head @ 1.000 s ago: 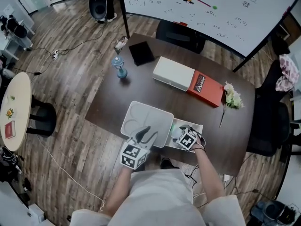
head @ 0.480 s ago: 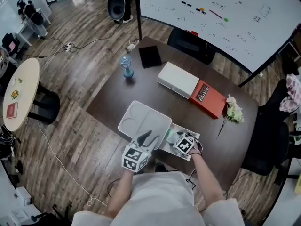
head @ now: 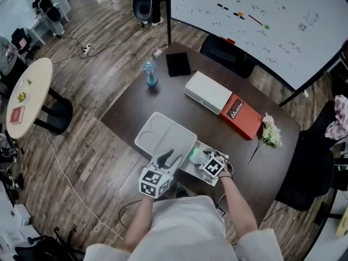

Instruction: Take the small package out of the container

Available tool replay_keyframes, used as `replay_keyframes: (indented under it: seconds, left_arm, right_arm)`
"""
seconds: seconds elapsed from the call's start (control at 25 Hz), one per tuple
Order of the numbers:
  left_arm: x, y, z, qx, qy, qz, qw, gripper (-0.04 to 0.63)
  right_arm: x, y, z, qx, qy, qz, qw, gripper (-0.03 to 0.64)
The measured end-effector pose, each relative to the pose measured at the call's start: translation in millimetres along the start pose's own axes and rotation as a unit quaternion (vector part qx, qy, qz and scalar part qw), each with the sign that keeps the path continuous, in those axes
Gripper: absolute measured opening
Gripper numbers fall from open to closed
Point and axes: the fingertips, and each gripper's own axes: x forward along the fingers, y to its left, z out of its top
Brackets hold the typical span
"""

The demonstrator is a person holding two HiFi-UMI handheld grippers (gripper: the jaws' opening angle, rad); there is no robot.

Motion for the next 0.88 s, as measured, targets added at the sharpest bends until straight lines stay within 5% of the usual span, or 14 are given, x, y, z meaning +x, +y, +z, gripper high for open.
replay_keyframes:
  seconds: [0.4, 0.88]
  left_arm:
    - [-0.4, -1.8, -21.8, -0.046, -0.009, 0.012, 0.9988, 0.149]
    - [-3.4, 11.0, -33.7, -0.065, 0.001, -0.005, 0.9979, 0.146]
  right_arm:
    - [-18.1, 1.3, 3.2, -0.007, -0.011, -0.009, 1.000, 0.342]
    - [-48.1, 3.1, 19.8, 0.054, -0.066, -0.050, 0.995, 0.344]
